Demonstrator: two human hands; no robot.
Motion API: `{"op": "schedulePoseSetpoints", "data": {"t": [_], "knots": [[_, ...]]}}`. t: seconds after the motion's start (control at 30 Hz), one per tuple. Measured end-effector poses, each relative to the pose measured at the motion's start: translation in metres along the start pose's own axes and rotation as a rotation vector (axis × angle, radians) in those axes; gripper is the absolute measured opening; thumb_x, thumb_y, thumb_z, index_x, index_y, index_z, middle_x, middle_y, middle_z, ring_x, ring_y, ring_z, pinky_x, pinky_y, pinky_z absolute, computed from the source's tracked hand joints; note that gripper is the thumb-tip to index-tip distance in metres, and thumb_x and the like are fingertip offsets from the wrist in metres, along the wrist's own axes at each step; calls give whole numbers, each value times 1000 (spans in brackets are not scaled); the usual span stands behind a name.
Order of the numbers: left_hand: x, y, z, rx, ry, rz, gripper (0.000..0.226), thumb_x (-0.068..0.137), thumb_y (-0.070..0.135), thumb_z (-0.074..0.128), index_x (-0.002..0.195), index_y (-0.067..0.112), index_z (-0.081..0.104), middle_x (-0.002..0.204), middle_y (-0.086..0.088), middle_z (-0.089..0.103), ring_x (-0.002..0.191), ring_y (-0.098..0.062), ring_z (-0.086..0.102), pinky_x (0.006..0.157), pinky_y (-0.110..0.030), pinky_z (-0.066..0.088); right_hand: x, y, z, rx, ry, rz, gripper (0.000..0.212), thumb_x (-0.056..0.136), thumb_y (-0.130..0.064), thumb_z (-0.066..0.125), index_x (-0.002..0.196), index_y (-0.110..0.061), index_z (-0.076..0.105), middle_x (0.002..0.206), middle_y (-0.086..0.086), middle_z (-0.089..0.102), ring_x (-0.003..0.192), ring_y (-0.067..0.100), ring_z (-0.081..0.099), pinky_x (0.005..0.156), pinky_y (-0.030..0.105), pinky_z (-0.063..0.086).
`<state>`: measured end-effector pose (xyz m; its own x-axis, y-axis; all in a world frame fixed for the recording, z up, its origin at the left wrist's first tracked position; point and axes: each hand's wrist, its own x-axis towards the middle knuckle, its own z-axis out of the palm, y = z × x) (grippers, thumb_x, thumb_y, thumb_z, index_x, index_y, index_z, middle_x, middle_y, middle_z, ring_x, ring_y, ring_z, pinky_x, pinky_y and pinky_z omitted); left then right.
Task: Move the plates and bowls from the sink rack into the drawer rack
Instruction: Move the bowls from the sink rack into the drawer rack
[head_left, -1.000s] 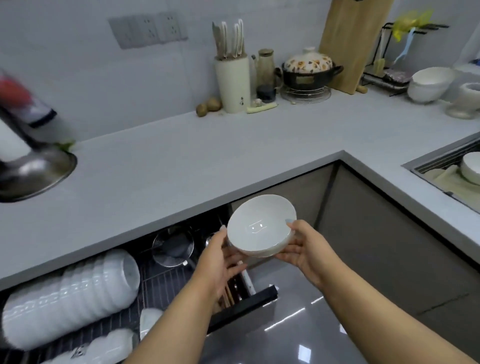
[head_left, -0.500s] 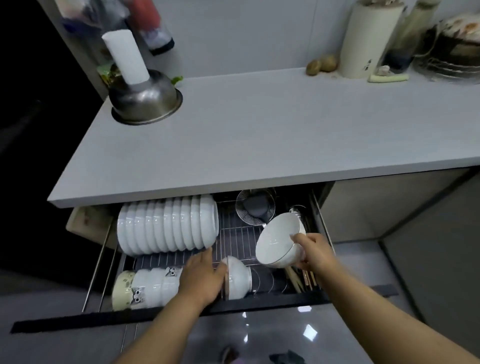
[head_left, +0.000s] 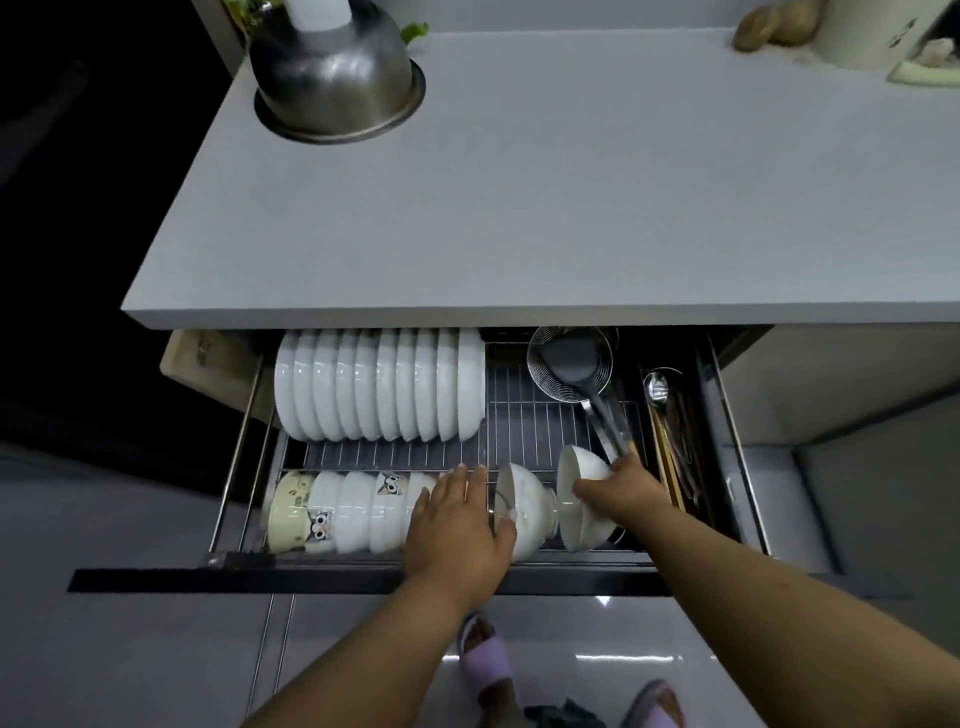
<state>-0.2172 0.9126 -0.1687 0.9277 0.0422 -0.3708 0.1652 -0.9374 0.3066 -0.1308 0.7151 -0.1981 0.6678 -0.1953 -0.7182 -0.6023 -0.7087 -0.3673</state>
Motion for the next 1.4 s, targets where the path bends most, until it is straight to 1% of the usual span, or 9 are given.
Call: {"op": "schedulePoseSetpoints", "data": {"t": [0.1,0.47,0.6,0.73,1.0,1.07,1.17,1.27,1.4], "knots": [[1,0,1,-7,24,9,66,94,52,33,150,19,20,156,-3,23,144,-19,17,119,-37,13,8,-4,12,-73,-55,15,82,68,-43,70,136,-8,38,122,14,58,104,30,61,85,43,55],[2,-1,4,-33,69,18,65,90,50,40,145,17,32,147,-3,39,137,-20,31,114,-35,22,28,-5,43,-155,-161,42,88,70,-45,67,139,-3,33,129,14,55,111,28,58,90,40,53],[2,-2,7,-19,67,8,67,87,52,35,144,18,33,146,-3,40,136,-20,32,114,-35,24,31,-7,48,-164,-206,40,87,74,-43,67,141,-4,29,133,15,52,112,30,57,90,42,53],[2,-1,6,-11,83,13,76,79,56,22,143,17,35,143,-2,44,132,-20,37,111,-34,28,35,-6,49,-177,-204,17,80,76,-41,65,141,-6,31,132,15,52,112,31,57,89,42,53],[1,1,5,-10,79,13,81,75,58,17,141,15,38,134,-2,51,124,-22,44,104,-34,34,32,-2,48,-191,-186,-17,79,81,-40,65,141,-3,32,136,14,50,119,29,53,88,33,47],[1,2,3,-7,70,10,75,79,56,20,141,16,37,133,-2,52,123,-21,44,103,-34,34,27,-2,45,-201,-181,-27,75,80,-43,63,139,-5,36,131,13,54,114,28,56,86,33,48],[1,4,1,-23,55,-2,61,88,50,38,140,18,37,130,-2,53,121,-21,45,101,-33,35,21,-2,39,-220,-140,-55,65,78,-45,59,130,-9,47,120,9,61,101,25,60,79,31,50],[0,6,0,-47,52,-17,54,90,47,44,137,19,40,126,-2,56,116,-22,47,94,-34,40,10,-5,29,-174,-96,-108,52,83,-37,59,126,-9,49,116,10,60,91,23,56,73,31,49],[0,10,-2,-58,51,-49,52,89,46,44,135,21,42,122,-4,58,113,-25,51,86,-34,44,-13,0,11,-105,-13,-258,47,87,-35,59,127,-11,53,121,8,60,102,24,59,81,33,52]]}}
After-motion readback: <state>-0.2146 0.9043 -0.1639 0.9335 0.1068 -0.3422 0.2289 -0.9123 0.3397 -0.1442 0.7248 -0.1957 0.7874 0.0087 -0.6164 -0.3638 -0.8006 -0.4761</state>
